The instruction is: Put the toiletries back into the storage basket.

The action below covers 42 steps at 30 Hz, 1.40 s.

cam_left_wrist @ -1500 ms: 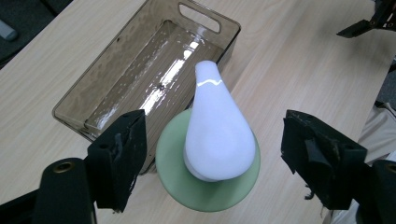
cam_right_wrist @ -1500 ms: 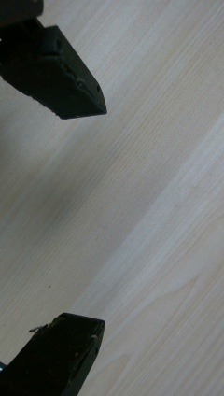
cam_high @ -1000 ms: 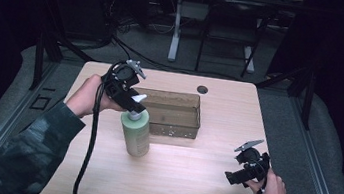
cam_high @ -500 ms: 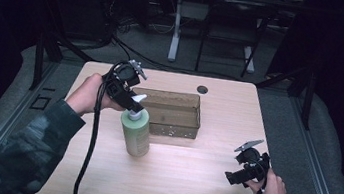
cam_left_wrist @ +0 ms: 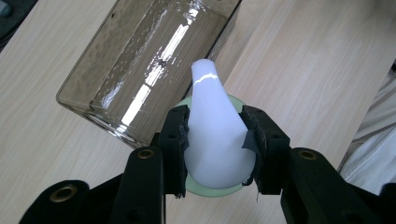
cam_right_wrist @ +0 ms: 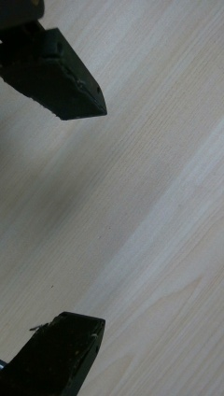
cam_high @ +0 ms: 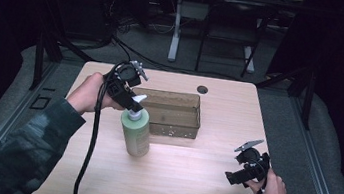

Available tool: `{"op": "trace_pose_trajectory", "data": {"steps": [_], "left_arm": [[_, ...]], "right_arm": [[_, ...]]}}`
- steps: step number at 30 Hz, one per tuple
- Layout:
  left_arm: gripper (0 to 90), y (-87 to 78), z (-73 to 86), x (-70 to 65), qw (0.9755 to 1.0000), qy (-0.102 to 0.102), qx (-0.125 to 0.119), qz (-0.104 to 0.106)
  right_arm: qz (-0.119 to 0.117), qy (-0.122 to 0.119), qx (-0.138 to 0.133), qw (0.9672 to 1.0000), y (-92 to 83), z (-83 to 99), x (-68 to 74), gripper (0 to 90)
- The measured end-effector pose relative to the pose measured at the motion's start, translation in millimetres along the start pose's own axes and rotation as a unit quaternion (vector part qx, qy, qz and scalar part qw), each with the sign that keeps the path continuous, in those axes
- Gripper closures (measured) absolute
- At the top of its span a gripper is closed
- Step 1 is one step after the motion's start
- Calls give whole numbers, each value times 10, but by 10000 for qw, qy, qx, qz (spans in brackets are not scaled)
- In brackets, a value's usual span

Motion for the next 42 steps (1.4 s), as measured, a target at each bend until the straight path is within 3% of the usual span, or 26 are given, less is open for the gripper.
{"op": "trace_pose_trajectory", "data": {"steps": [12, 42], "left_arm": [[628, -24, -14, -10, 9998, 102, 154, -23], [629, -269, -122, -53, 9994, 291, 185, -101]], "right_arm": [[11, -16, -13, 10000, 2, 3, -9, 4], [-12, -2, 2, 10000, 1, 7, 2, 4]]}}
Point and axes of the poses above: each handheld gripper's, and its own axes: y roughly forward along the jaws, z roughly out of its underside, x roughly to its left, the point moved 5 cm from there along y, roughly forward along the jaws, and after that the axes turned 8 degrees about -y, right-handed, at the moved point
